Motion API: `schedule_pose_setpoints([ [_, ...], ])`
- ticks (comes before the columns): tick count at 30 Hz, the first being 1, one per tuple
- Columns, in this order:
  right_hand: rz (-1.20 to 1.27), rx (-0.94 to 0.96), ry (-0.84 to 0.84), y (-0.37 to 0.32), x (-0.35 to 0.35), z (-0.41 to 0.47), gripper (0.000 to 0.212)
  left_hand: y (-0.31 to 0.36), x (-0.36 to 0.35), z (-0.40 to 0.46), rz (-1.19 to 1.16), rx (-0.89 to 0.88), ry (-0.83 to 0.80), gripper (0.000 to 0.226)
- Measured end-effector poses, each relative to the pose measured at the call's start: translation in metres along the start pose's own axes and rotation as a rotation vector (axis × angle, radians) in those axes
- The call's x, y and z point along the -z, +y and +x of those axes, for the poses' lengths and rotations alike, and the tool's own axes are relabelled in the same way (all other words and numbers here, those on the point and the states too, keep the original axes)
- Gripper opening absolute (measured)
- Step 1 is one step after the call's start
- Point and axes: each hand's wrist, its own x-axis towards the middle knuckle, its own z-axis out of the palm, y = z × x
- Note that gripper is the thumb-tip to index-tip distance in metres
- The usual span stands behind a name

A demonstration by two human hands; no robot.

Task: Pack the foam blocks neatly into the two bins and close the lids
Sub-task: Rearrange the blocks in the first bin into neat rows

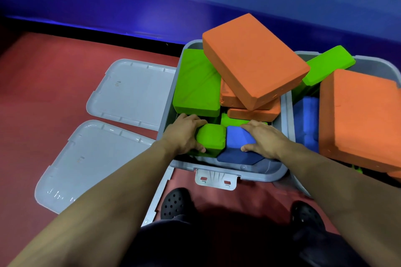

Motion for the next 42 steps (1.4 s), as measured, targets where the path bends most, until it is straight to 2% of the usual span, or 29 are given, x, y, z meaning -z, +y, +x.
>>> schedule_pose_setpoints([
  [11,0.094,-0.056,0.08,-0.001,-0.015,0.014,0.08,-0.012,-0.012,0.029,0.028,0.003,-0.095,0.101],
  [15,0.019,-0.075,0.163,-0.012,-0.026,0.018,0.077,-0.03,-0.025,0.035,-0.064,0.048,-0.122,0.103],
  [18,0.067,-0.101,0.214,-0.013,-0.029,0.022,0.075,-0.034,-0.029,0.04,-0.121,0.056,-0.139,0.103],
  [21,0.102,-0.12,0.21,-0.013,-0.026,0.023,0.074,-0.033,-0.032,0.037,-0.101,0.056,-0.124,0.103],
  [24,0.099,-0.126,0.153,-0.016,-0.02,0.021,0.076,-0.029,-0.035,0.03,0.085,0.04,-0.124,0.103],
  [26,0.106,-0.143,0.101,-0.02,-0.01,0.016,0.077,-0.022,-0.031,0.024,0.067,0.077,-0.161,0.109],
  [28,0.18,-0.184,0.063,-0.021,0.003,0.009,0.081,-0.015,-0.023,0.019,-0.143,0.124,-0.13,0.109],
  [30,0.357,-0.225,0.072,-0.023,0.018,-0.003,0.079,-0.01,-0.011,0.008,-0.524,0.198,-0.029,0.09],
  [34,1.014,-0.36,0.206,-0.038,0.057,-0.046,0.051,0.006,0.017,-0.018,-0.975,0.518,0.174,0.049],
  [36,1.299,-0.483,0.276,-0.05,0.072,-0.069,0.034,0.019,0.032,-0.032,-1.269,0.663,0.178,0.053],
  [38,1.452,-0.537,0.289,-0.06,0.086,-0.084,0.022,0.041,0.049,-0.044,-1.494,0.679,0.129,0.071],
  [39,1.494,-0.548,0.286,-0.063,0.094,-0.087,0.027,0.053,0.058,-0.048,-1.537,0.652,0.123,0.073],
  [42,1.629,-0.587,0.3,-0.067,0.115,-0.083,0.069,0.09,0.082,-0.046,-1.548,0.543,0.166,0.065],
])
